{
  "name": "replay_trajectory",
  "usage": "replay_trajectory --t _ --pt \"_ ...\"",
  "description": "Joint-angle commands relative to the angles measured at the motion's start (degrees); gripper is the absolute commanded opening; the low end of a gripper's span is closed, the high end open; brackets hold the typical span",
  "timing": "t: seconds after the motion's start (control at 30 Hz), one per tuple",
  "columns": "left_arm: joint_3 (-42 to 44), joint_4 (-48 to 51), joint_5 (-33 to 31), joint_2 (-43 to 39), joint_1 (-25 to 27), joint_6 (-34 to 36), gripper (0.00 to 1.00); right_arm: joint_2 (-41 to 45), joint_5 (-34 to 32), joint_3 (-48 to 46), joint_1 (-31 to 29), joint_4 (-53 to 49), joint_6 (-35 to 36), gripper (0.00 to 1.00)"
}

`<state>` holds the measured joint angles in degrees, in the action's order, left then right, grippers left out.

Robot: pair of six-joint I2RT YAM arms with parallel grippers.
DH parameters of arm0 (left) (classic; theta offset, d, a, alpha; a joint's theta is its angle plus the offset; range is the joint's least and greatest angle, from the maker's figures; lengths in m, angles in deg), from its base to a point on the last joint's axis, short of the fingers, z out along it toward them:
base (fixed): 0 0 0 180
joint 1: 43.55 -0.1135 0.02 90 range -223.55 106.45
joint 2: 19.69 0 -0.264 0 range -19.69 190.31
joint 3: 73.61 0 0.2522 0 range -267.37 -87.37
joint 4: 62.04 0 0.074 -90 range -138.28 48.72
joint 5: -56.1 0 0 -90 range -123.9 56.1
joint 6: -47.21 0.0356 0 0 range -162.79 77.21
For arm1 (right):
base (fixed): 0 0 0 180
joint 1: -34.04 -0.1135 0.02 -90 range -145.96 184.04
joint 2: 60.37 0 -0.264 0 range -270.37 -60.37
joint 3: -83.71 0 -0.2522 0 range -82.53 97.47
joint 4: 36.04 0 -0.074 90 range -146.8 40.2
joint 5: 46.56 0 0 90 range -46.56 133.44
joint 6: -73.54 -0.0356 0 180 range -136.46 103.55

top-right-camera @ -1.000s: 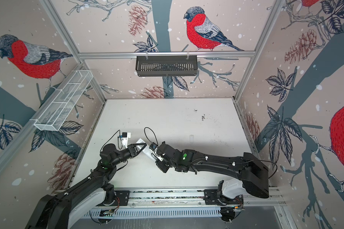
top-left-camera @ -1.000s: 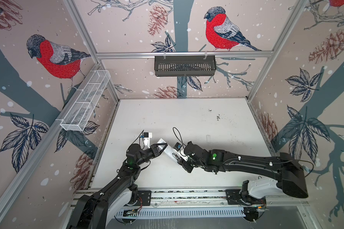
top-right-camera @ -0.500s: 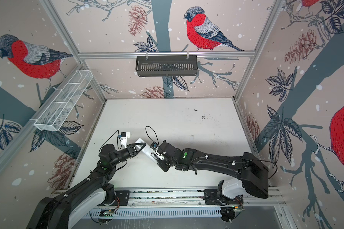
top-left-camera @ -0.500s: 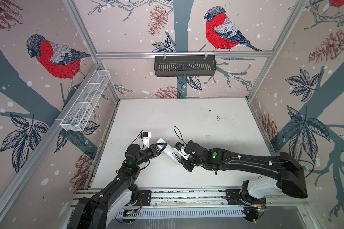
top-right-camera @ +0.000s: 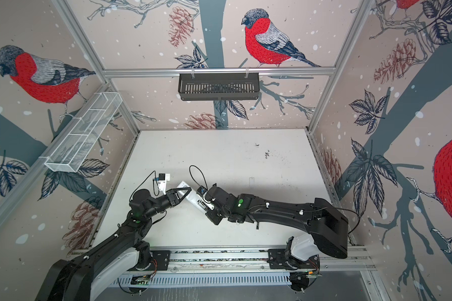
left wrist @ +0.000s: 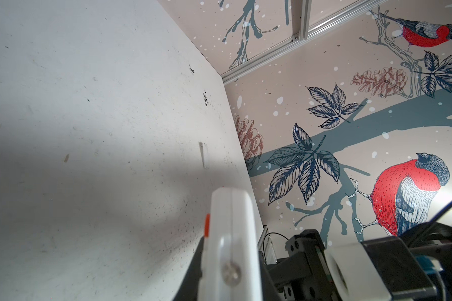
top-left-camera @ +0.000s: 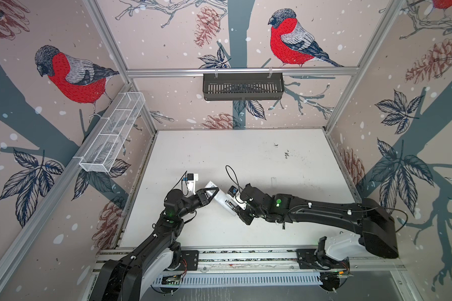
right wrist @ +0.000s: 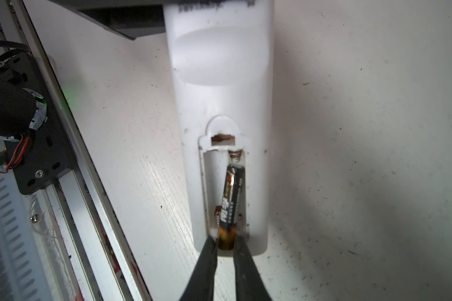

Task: Load the batteries into the remote control

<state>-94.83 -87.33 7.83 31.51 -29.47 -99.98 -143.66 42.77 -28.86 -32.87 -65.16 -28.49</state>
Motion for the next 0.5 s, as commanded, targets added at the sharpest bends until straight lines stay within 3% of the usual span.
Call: replay_trajectory --t 0.0,0.47 --pt "-0.10 -2.17 1.20 0.13 -0.02 -0.42 0.00 -0.16 -1.27 0.30 0.38 0.76 -0.08 0.16" --pt "-0.01 -3.63 2.20 0.63 -0.03 -1.31 0.00 -1.55 -0.82 0.64 1.71 1.81 1.14 0.14"
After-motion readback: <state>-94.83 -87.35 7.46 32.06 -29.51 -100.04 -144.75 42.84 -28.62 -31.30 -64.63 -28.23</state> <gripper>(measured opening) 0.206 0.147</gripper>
